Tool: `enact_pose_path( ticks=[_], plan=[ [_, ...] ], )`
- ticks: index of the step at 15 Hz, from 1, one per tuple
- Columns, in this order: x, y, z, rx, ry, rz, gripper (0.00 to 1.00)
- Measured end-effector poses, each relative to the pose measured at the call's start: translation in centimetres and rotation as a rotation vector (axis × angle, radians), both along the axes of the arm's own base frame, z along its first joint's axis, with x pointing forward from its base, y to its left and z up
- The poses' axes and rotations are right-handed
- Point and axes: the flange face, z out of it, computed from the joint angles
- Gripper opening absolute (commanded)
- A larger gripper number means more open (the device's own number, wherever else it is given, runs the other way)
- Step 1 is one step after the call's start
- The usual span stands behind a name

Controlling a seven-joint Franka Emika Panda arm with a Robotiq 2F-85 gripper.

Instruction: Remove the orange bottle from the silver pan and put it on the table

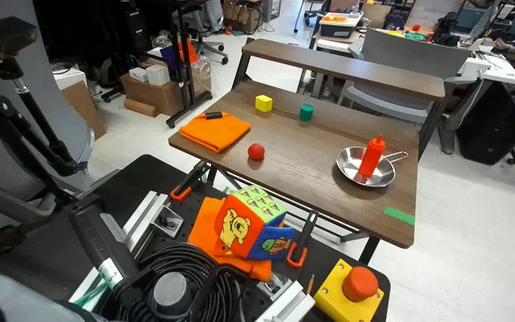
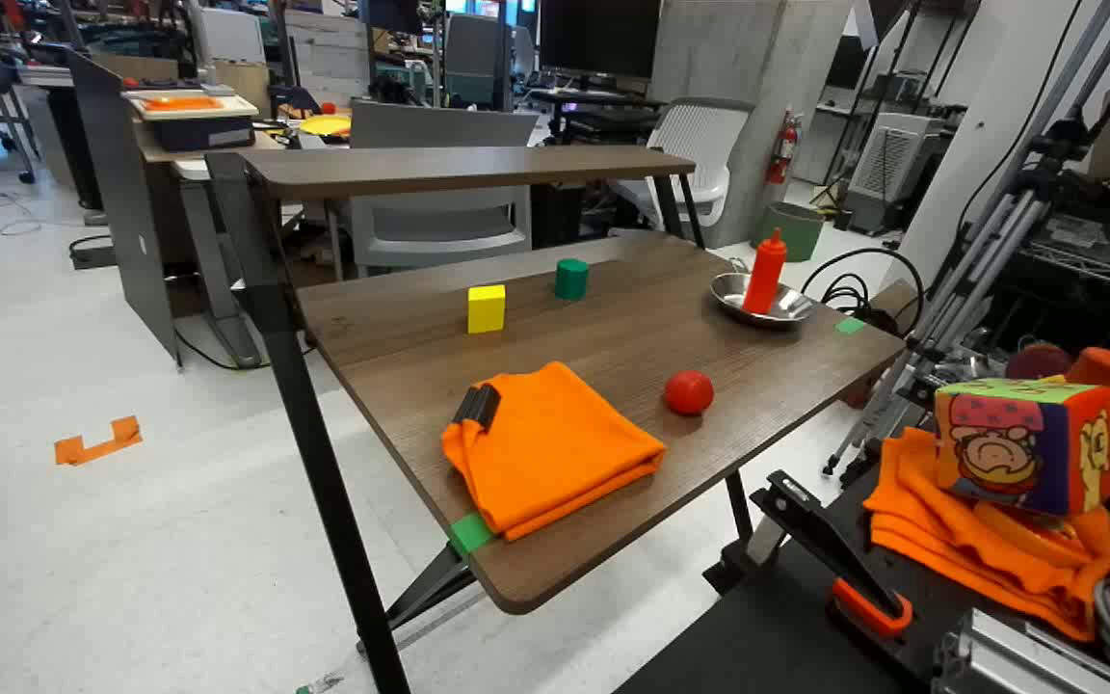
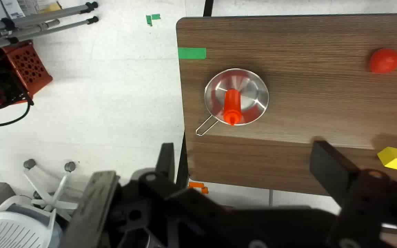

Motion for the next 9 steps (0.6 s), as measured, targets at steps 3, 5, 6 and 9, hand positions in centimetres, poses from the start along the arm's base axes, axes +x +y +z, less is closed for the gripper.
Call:
enact_pose_path(
  ticks=[3,5,6,9],
  plan=[
    [0.00,0.00,0.00,0.000,0.000,0.000,1.00],
    [0.00,0.00,0.00,0.000,0.000,0.000,1.00],
    [0.00,0.00,0.00,0.000,0.000,0.000,1.00],
    [0.11,-0.02,-0.26,0.004,0.008,-0.002,1.00]
  ],
)
